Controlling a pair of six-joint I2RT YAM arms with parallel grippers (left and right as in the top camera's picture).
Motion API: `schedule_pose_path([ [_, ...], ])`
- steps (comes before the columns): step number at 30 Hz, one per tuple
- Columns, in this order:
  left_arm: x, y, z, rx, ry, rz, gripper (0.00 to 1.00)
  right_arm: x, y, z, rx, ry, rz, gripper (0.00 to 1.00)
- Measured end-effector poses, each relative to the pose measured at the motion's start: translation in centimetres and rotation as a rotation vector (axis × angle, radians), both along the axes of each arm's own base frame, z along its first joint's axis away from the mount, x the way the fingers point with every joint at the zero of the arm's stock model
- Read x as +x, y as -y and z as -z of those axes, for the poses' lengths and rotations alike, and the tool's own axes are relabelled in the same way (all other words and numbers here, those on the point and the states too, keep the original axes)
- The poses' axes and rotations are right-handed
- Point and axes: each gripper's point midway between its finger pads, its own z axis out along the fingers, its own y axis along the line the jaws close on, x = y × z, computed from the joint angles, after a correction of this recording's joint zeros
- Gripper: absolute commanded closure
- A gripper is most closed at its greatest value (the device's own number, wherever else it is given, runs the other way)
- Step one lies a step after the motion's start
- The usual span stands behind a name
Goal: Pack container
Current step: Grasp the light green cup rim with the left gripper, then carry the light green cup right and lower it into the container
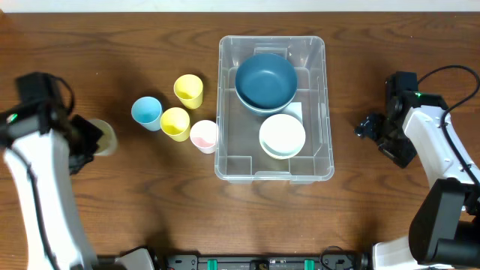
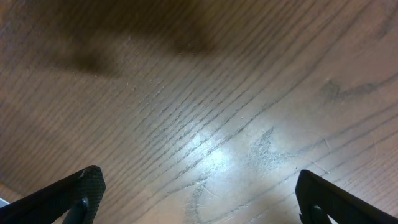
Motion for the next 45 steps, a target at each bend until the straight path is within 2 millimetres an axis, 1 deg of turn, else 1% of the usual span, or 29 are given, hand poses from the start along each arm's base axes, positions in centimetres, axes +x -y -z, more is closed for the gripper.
schedule_pose_path([
  [1, -0.2, 0.2, -1.9, 0.021, 0.057, 0.003, 0.94, 0.0, 0.0, 0.0, 0.0, 0.0, 0.0, 0.01],
  [3, -0.3, 1.2, -4.9, 0.041, 0.164, 0.037, 0.94, 0.0, 0.0, 0.0, 0.0, 0.0, 0.0, 0.01],
  [4, -0.5, 2.1, -6.1, 0.044, 0.214, 0.068, 0.94, 0.0, 0.0, 0.0, 0.0, 0.0, 0.0, 0.01],
  [5, -0.6, 2.8, -6.9, 0.044, 0.246, 0.096, 0.94, 0.0, 0.0, 0.0, 0.0, 0.0, 0.0, 0.01],
  [6, -0.8, 4.0, -7.7, 0.039, 0.284, 0.136, 0.94, 0.0, 0.0, 0.0, 0.0, 0.0, 0.0, 0.01],
  [9, -1.0, 7.1, -9.0, 0.016, 0.345, 0.251, 0.94, 0.0, 0.0, 0.0, 0.0, 0.0, 0.0, 0.01],
  [12, -0.8, 10.1, -9.3, -0.015, 0.364, 0.37, 0.94, 0.0, 0.0, 0.0, 0.0, 0.0, 0.0, 0.01],
  [17, 0.2, 14.1, -8.8, -0.052, 0.352, 0.534, 0.94, 0.0, 0.0, 0.0, 0.0, 0.0, 0.0, 0.01],
  [19, 0.5, 15.4, -8.4, -0.063, 0.338, 0.584, 0.94, 0.0, 0.0, 0.0, 0.0, 0.0, 0.0, 0.01],
  [24, 1.6, 19.5, -6.9, -0.095, 0.291, 0.725, 0.94, 0.0, 0.0, 0.0, 0.0, 0.0, 0.0, 0.01],
  [28, 2.6, 22.1, -5.7, -0.114, 0.266, 0.799, 0.94, 0.0, 0.0, 0.0, 0.0, 0.0, 0.0, 0.01],
  [31, 3.2, 23.4, -4.9, -0.116, 0.25, 0.842, 0.94, 0.0, 0.0, 0.0, 0.0, 0.0, 0.0, 0.01],
  [35, 3.9, 24.8, -3.1, -0.115, 0.196, 0.897, 0.94, 0.0, 0.0, 0.0, 0.0, 0.0, 0.0, 0.01],
  [42, 5.3, 26.6, 0.2, -0.113, 0.113, 0.954, 0.94, 0.0, 0.0, 0.0, 0.0, 0.0, 0.0, 0.01],
  [45, 5.5, 27.3, 1.2, -0.11, 0.085, 0.984, 0.94, 0.0, 0.0, 0.0, 0.0, 0.0, 0.0, 0.01],
])
